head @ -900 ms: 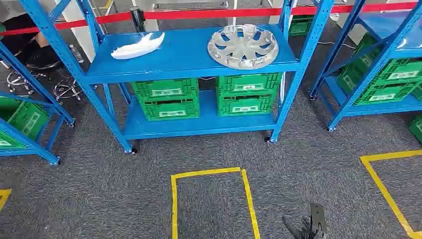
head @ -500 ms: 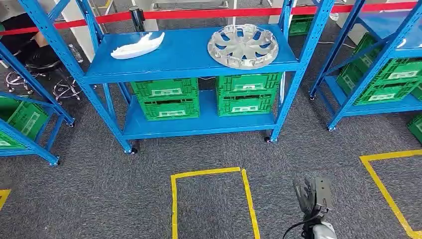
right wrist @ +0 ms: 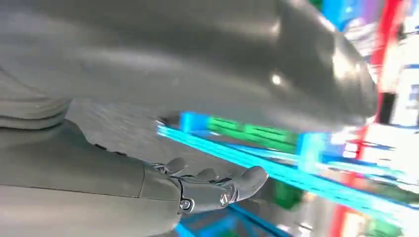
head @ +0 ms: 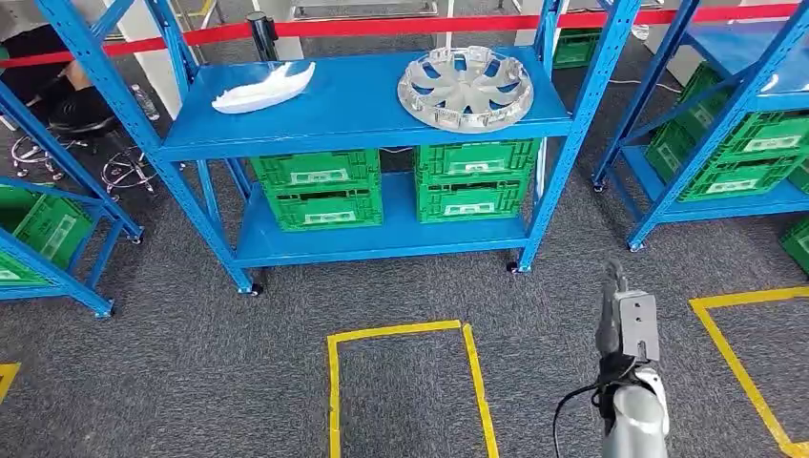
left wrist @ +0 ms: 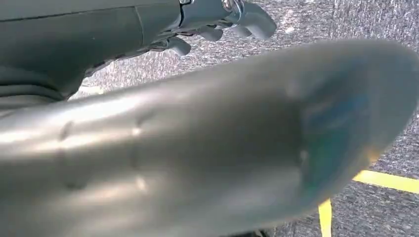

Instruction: Take the parts from the cabinet and place them on the table.

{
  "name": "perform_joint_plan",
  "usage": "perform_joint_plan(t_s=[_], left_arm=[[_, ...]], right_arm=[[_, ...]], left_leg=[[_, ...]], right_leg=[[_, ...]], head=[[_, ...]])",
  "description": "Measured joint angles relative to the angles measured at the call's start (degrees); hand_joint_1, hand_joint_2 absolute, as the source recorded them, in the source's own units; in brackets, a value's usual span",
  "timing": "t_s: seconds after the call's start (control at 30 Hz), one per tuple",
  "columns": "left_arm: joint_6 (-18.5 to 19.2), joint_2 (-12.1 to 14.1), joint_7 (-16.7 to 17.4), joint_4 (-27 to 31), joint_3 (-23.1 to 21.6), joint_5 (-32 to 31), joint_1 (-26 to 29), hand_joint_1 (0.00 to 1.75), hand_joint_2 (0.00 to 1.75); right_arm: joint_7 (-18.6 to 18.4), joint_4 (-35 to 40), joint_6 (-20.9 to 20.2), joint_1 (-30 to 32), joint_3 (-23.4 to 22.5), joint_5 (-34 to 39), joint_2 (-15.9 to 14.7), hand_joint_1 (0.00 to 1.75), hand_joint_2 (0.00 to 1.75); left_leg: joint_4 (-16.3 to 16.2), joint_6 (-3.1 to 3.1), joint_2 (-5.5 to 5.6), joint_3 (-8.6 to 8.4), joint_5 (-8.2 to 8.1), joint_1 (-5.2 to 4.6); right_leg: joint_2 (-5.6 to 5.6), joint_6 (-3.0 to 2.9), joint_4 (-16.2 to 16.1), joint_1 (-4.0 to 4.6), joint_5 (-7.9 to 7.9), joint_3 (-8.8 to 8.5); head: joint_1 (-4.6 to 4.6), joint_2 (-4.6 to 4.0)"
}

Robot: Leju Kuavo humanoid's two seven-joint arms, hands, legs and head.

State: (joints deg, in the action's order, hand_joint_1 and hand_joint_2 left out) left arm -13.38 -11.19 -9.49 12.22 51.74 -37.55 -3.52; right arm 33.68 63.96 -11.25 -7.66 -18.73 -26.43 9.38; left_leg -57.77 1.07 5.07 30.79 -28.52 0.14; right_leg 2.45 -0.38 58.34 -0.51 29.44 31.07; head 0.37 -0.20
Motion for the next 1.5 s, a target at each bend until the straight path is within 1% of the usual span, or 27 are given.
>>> perform_joint_plan(t_s=[0.23,0.6,0.73,0.8,1.0,1.1,1.23,1.5], left_arm=[[-0.52,-0.15,-0.15,-0.17,0.17,-1.88,-0.30,0.00,0.00],[-2.10,-0.37,-2.10,-0.48,0.17,-5.11,-0.68,0.00,0.00],[-2.93,-0.57,-2.54,-0.52,0.17,-6.36,-0.86,0.00,0.00],[-3.37,-0.68,-2.34,-0.59,0.17,-6.58,-0.87,0.00,0.00],[-3.47,-0.83,-1.16,-0.81,0.17,-6.62,-0.86,0.00,0.00],[-3.47,-0.92,-0.90,-0.87,0.28,-6.49,-0.86,0.00,0.00],[-3.47,-0.98,-0.96,-0.90,0.68,-6.29,-0.86,0.00,0.00],[-3.45,-0.98,-2.31,-0.90,1.20,-5.62,-0.92,0.00,0.00]], right_arm=[[2.21,12.57,4.26,1.37,9.05,-2.12,-1.03,0.00,0.00],[5.24,30.19,12.06,2.66,23.83,-5.11,-4.85,0.00,0.00],[6.10,34.83,14.93,3.19,27.86,-6.40,-6.14,0.00,0.00],[6.29,36.19,15.65,3.41,29.13,-6.93,-6.51,0.00,0.00],[6.29,37.15,15.71,3.54,30.48,-7.08,-7.04,0.00,0.00],[6.29,37.15,14.57,3.53,30.70,-6.71,-7.17,0.00,0.00],[6.29,37.15,13.48,3.51,30.75,-5.94,-7.19,0.00,0.00],[5.22,37.04,13.13,3.35,30.72,-4.94,-7.19,0.00,0.00]], left_leg=[[0.00,0.00,-0.02,0.00,0.00,0.00],[0.00,0.00,-0.03,-0.01,0.00,0.00],[0.00,0.00,-0.04,0.00,0.00,0.00],[0.00,0.00,-0.05,0.00,0.00,0.00],[0.00,0.00,-0.05,0.00,0.00,0.00],[0.00,0.00,-0.05,0.00,0.00,0.00],[-0.01,0.00,-0.05,0.00,0.00,0.00],[-0.18,-0.05,-0.04,0.07,-0.03,-0.10]], right_leg=[[0.04,0.00,0.00,0.00,0.00,0.00],[0.05,0.00,0.00,0.01,0.00,0.01],[0.06,0.00,0.00,0.01,0.00,0.01],[0.07,0.00,0.00,0.01,0.00,0.01],[0.07,0.01,0.00,0.00,0.00,0.00],[0.07,0.01,0.00,0.00,-0.01,0.00],[0.06,0.01,0.00,0.01,-0.01,0.00],[0.06,0.14,-0.02,-0.10,-0.08,0.01]], head=[[-0.02,-0.02],[-0.02,0.00],[0.00,0.00],[0.00,-0.02],[0.00,-0.02],[0.00,0.00],[0.00,0.00],[-0.02,-0.02]])
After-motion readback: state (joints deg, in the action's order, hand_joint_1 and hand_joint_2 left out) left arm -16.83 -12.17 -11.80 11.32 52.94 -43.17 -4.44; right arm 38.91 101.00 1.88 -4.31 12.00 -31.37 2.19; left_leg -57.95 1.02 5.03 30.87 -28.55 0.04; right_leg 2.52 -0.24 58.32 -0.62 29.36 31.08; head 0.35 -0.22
